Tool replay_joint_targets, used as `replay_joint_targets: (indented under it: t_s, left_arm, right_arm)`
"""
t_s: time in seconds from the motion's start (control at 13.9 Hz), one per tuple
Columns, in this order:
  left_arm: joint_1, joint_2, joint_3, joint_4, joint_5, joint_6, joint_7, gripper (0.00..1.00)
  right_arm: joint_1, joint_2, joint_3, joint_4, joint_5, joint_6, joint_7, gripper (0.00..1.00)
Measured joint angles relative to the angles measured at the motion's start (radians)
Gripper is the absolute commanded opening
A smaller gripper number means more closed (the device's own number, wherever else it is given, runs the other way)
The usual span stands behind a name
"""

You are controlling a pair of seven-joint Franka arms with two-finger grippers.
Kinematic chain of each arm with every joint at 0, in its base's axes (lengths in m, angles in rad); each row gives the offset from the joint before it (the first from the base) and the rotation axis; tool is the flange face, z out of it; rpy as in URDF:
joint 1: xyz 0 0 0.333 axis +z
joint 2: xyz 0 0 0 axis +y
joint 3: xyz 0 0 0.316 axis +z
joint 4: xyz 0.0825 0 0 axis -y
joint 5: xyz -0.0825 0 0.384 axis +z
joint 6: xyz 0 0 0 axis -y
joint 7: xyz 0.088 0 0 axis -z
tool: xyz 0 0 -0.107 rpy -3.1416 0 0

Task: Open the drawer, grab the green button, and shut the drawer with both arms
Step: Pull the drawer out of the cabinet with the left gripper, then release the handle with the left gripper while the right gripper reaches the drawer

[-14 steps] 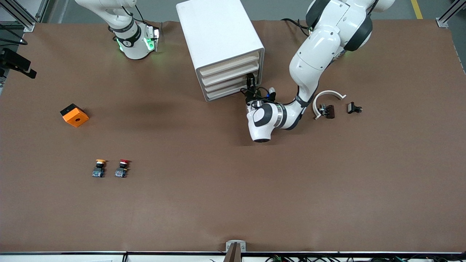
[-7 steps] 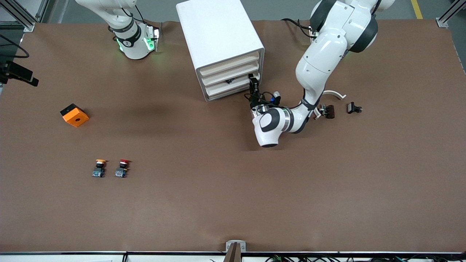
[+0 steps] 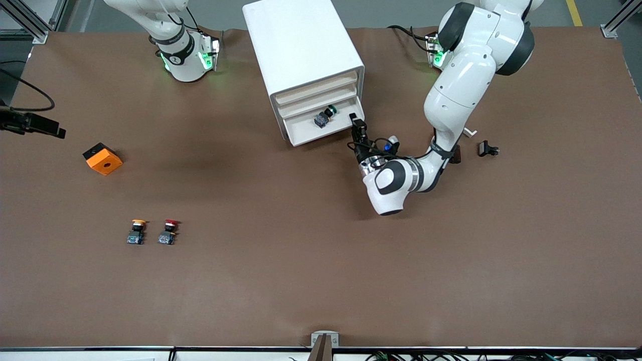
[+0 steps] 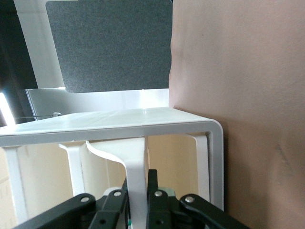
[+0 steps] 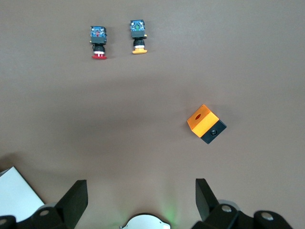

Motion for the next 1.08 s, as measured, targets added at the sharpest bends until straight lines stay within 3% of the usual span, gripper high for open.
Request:
replay_joint_targets:
  t_s: [0.36,0.72,1.08]
  left_arm:
    - [0.061,0.000,0.001,0.013,-0.009,0.012,0.002,0.17]
    - [0.109,0.000,0.002,0.035,-0.029,0.049,0.012,0.17]
    - [0.137,0.000,0.002,0.047,-0.029,0.054,0.013,0.18]
  right_arm:
    - [-0.005,0.086,-0.001,0.021,-0.002,0.032,0.000,1.00]
    - [-0.024,0.099,-0.002,0.030,0.019,0.033,0.023,1.00]
    - [0.023,0.102,0.014,0.020,0.086,0.033,0.281,1.00]
